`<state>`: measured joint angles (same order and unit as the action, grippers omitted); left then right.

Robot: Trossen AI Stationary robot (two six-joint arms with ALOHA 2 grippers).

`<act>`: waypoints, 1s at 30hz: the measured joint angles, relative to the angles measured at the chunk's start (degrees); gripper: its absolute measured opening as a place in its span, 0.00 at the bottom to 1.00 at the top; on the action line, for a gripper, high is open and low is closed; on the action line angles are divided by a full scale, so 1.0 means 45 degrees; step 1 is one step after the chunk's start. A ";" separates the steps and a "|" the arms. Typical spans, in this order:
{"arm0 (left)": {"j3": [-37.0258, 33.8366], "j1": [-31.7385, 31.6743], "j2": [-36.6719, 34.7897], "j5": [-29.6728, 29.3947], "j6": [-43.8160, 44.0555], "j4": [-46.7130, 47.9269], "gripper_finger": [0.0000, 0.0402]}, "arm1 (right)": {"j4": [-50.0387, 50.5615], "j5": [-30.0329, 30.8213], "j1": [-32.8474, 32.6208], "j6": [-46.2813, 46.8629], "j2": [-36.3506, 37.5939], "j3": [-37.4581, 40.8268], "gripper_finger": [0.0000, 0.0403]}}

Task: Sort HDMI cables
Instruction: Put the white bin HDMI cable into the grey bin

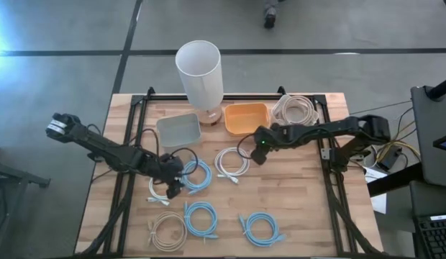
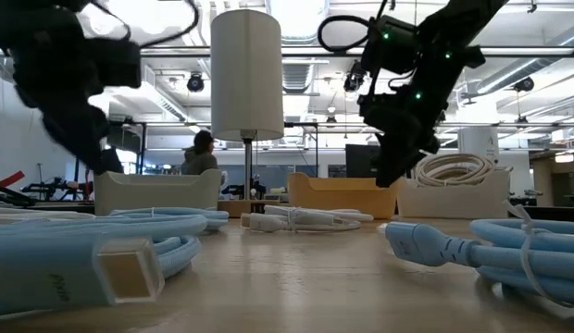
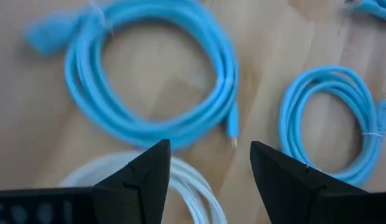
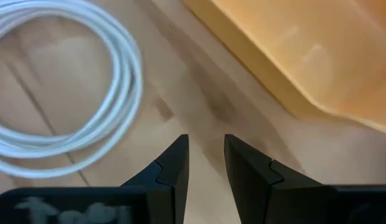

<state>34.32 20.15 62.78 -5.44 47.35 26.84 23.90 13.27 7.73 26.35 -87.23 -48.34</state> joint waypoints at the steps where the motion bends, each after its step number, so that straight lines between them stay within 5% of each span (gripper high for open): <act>1: -0.0115 0.0043 0.0004 0.0156 0.0511 0.0039 0.53 | -0.0201 -0.0100 0.0000 -0.0225 -0.0040 0.0000 0.24; 10: -0.0611 0.0704 0.0737 0.0695 0.2485 0.0007 0.53 | -0.1497 -0.0109 0.0005 -0.1847 0.0035 0.0000 0.24; 24: -0.0586 0.0824 0.3496 0.0180 0.2439 -0.0453 0.53 | -0.1545 -0.0094 0.0005 -0.2239 0.0055 0.0000 0.24; 30: -0.0586 0.0824 0.3706 0.0083 0.2401 -0.0241 0.43 | -0.1563 -0.0063 0.0005 -0.2229 0.0055 0.0000 0.24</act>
<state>31.68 23.86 79.46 -5.06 58.15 25.75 16.86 12.98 7.75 16.32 -86.98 -48.34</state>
